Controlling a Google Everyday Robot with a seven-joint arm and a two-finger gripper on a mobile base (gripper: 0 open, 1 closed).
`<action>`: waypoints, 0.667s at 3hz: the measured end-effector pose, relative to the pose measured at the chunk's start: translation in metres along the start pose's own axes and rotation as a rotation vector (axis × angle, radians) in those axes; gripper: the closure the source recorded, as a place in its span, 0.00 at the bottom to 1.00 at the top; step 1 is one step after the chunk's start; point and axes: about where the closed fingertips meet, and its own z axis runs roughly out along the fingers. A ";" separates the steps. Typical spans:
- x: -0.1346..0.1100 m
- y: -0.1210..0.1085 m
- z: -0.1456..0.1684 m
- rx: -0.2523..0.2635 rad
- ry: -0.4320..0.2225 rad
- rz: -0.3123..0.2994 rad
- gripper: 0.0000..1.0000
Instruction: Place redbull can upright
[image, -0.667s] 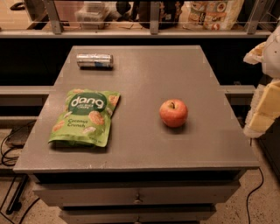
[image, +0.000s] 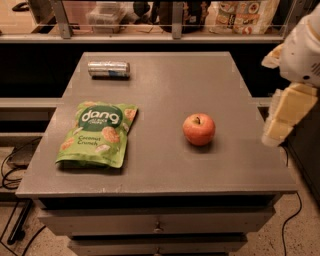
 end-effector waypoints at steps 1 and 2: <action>-0.043 -0.025 0.022 -0.015 -0.026 -0.062 0.00; -0.089 -0.049 0.043 -0.040 -0.068 -0.101 0.00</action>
Offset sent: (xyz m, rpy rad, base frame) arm 0.1307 0.1424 -0.0140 0.0947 0.0320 0.1972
